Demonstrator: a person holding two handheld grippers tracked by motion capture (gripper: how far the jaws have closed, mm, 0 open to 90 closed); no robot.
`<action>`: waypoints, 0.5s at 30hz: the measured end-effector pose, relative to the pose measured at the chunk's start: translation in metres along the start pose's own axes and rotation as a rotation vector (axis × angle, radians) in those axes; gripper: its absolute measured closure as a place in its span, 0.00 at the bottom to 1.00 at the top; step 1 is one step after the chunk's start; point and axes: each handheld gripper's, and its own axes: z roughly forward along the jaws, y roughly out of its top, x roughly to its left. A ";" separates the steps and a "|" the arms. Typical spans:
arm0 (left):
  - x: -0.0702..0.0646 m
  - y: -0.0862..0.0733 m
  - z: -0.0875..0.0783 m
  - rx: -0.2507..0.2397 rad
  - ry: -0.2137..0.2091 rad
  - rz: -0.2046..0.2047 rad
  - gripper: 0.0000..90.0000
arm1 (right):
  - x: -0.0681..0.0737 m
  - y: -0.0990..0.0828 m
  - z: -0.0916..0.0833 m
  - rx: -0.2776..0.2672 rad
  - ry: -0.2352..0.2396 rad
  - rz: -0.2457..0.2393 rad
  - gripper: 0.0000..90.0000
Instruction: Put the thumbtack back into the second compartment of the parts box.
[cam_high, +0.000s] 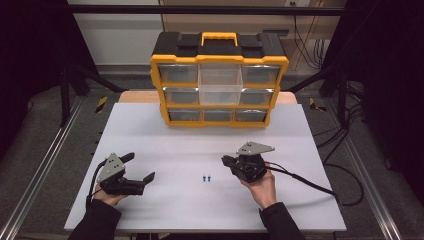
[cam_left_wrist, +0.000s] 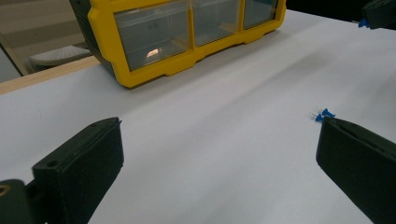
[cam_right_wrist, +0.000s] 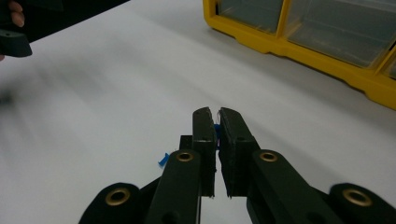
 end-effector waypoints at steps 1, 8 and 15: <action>0.000 0.000 0.000 0.001 0.001 0.000 0.01 | -0.001 0.001 -0.002 -0.002 0.000 0.000 0.95; 0.000 0.000 0.001 -0.002 0.002 -0.005 0.01 | -0.008 0.011 -0.012 -0.047 0.003 0.015 0.95; -0.001 -0.001 0.002 0.008 -0.002 -0.001 0.01 | -0.016 0.021 -0.021 -0.088 -0.001 0.022 0.95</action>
